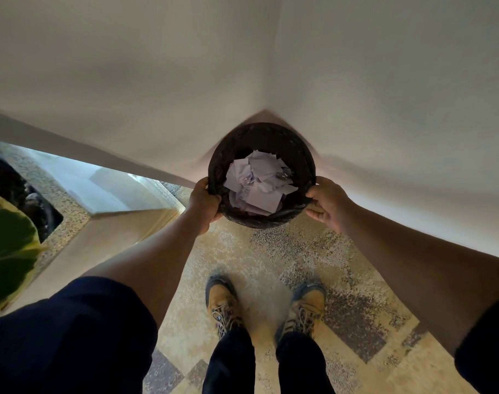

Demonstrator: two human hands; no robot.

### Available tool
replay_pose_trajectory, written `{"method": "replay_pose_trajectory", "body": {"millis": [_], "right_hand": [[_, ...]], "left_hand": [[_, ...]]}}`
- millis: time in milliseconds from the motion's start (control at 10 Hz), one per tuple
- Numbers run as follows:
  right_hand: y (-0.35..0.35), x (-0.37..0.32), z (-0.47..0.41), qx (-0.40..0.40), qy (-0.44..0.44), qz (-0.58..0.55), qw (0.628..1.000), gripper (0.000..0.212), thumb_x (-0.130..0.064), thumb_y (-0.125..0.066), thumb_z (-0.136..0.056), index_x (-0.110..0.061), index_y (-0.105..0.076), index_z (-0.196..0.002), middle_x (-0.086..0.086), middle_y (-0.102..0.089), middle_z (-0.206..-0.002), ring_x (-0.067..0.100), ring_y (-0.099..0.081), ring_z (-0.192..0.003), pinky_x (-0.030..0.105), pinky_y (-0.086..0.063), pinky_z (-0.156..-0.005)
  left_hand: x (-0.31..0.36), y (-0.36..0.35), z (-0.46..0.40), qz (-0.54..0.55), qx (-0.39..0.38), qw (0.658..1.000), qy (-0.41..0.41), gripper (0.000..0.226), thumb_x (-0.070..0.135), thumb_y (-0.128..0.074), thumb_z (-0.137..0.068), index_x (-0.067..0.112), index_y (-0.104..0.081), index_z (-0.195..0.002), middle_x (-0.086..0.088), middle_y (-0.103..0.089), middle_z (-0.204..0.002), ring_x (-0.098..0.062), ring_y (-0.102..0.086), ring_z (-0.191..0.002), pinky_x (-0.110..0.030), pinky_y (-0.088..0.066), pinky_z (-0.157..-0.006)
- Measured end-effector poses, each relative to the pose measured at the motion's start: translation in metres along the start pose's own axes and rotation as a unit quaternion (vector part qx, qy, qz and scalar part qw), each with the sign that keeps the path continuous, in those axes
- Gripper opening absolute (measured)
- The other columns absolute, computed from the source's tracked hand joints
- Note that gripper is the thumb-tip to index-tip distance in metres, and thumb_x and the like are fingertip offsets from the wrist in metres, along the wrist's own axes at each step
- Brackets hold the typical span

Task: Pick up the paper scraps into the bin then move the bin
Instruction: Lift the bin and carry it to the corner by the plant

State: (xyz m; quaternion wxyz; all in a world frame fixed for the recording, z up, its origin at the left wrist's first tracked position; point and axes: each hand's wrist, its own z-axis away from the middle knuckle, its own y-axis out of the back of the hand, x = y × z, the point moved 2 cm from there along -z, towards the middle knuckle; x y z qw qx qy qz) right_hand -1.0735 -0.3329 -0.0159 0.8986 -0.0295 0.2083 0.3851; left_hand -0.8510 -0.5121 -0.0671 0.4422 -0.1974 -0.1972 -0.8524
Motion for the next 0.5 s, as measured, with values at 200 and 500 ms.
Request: {"method": "replay_pose_trajectory", "body": {"millis": [200, 500], "right_hand": [[0.005, 0.012, -0.003, 0.009, 0.049, 0.041, 0.998, 0.049, -0.008, -0.061, -0.091, -0.032, -0.054, -0.134, 0.007, -0.058, -0.136, 0.025, -0.057, -0.121, 0.043, -0.052, -0.09], [-0.014, 0.07, 0.011, 0.067, 0.353, 0.668, 0.652, 0.083, -0.057, -0.054, -0.095, -0.032, -0.008, -0.16, 0.012, -0.001, -0.17, 0.039, -0.013, -0.155, 0.056, -0.034, -0.115]], "left_hand": [[-0.015, 0.002, 0.004, -0.049, 0.014, 0.997, -0.06, 0.053, 0.009, -0.056, -0.093, 0.035, -0.049, -0.139, -0.001, -0.063, -0.132, -0.034, -0.058, -0.127, -0.051, -0.056, -0.097], [-0.037, -0.015, 0.047, -0.521, 0.034, 0.813, -0.259, 0.13, 0.078, -0.068, -0.072, 0.029, 0.013, -0.161, -0.006, 0.02, -0.17, -0.031, 0.007, -0.158, -0.051, -0.018, -0.124]]}}
